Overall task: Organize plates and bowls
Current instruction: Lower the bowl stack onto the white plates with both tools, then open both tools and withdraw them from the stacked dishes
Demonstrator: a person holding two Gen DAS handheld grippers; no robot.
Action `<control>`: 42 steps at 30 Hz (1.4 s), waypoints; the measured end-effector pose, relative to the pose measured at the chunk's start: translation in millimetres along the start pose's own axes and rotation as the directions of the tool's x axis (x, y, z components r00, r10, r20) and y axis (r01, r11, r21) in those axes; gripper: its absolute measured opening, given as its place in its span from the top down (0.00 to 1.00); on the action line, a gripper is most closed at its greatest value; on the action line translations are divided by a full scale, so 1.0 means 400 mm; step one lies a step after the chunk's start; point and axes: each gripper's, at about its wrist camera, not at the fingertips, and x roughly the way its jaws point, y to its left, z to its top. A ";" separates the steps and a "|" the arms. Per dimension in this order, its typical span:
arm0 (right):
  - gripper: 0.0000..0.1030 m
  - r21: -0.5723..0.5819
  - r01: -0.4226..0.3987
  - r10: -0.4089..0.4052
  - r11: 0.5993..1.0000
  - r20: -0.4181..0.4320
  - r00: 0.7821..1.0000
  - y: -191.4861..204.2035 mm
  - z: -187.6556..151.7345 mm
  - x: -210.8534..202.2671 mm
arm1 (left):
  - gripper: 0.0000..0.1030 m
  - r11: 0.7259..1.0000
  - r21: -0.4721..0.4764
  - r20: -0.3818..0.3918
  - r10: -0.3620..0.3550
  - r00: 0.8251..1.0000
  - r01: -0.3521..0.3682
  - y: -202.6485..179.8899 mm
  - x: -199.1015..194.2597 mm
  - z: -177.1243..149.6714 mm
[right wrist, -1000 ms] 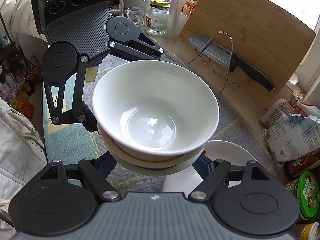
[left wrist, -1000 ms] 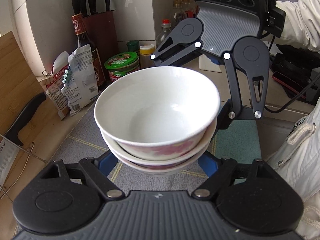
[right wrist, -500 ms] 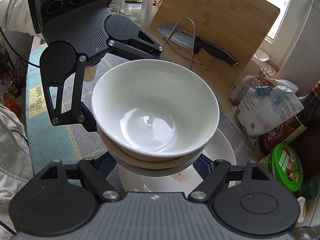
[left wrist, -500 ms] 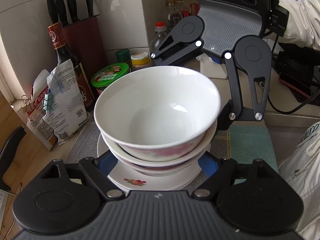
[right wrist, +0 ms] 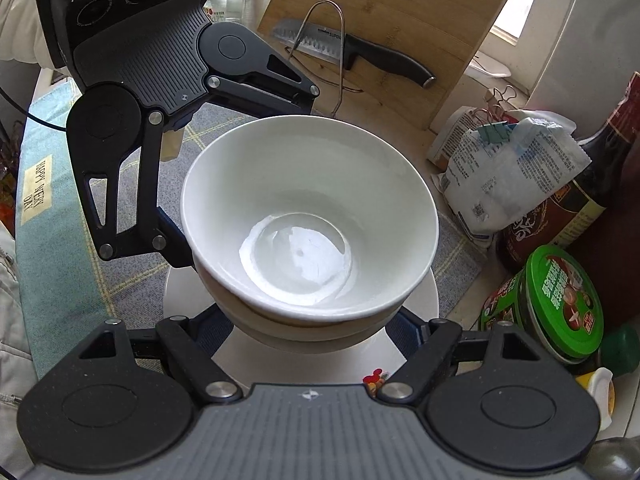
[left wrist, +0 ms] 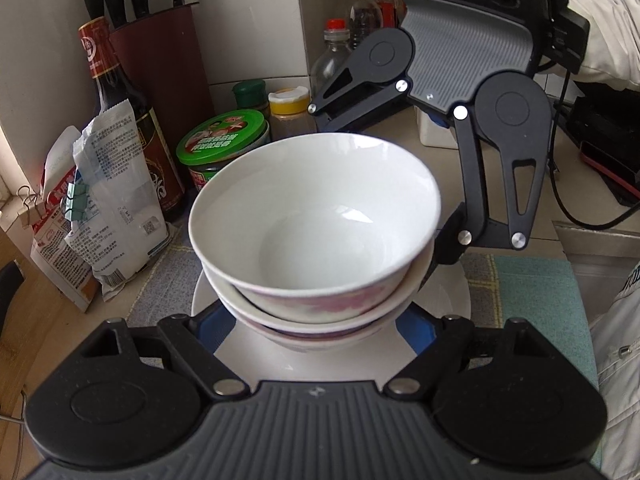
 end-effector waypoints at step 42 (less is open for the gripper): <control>0.00 0.214 0.230 -0.236 0.950 0.002 0.972 0.065 -0.005 -0.017 | 0.01 0.907 -0.341 0.229 0.333 0.915 -0.245 -0.067 -0.180 -0.083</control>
